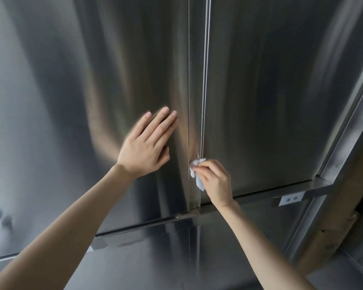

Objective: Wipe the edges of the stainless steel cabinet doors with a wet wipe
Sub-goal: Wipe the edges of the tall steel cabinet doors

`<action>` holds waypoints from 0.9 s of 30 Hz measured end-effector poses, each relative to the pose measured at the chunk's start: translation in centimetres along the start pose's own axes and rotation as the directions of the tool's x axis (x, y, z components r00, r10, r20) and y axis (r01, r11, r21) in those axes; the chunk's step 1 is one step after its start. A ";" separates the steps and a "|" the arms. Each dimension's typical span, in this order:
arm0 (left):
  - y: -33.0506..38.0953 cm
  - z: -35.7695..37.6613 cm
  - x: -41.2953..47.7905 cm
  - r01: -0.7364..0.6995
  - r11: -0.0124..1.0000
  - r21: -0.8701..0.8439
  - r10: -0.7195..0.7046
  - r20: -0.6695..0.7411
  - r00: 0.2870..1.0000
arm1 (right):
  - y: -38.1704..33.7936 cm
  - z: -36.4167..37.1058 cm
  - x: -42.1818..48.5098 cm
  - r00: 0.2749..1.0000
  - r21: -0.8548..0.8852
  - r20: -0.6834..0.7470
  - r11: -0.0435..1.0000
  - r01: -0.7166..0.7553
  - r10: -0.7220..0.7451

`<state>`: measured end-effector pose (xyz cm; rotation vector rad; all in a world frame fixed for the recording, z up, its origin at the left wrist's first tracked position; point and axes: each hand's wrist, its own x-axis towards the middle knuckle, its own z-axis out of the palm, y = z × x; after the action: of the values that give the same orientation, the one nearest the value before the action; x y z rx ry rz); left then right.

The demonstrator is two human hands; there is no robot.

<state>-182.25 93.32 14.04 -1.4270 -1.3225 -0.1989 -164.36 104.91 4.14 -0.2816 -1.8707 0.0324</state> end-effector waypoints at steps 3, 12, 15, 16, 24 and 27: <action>0.2 -0.6 0.3 0.036 0.998 -0.056 -0.036 0.015 0.999 | -0.4 -1.3 7.3 0.973 0.113 -0.207 0.990 -0.083 0.105; 1.1 -3.2 6.4 0.230 0.963 -0.143 -0.241 -0.067 0.968 | -0.5 -0.8 9.6 0.917 0.173 -0.379 0.983 -0.060 0.123; 0.2 -3.8 9.5 0.246 0.964 -0.106 -0.257 -0.104 0.961 | -0.6 -1.1 12.3 0.899 0.253 -0.417 0.967 -0.024 0.131; -0.1 -3.9 10.4 0.258 0.962 -0.094 -0.268 -0.116 0.957 | -0.7 -1.5 14.0 0.890 0.259 -0.443 0.966 0.013 0.107; -2.2 -3.2 13.3 0.296 0.955 0.005 -0.292 -0.153 0.944 | -0.1 -2.8 20.5 0.828 0.169 -0.556 0.966 0.198 -0.072; -2.3 -2.8 13.1 0.284 0.957 0.056 -0.272 -0.161 0.949 | 0.2 -2.8 20.7 0.840 0.190 -0.533 0.954 0.234 -0.100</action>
<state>-177.92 98.23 25.95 -1.1328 -1.3860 -0.4298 -167.62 109.12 24.35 0.0535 -1.3239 0.0631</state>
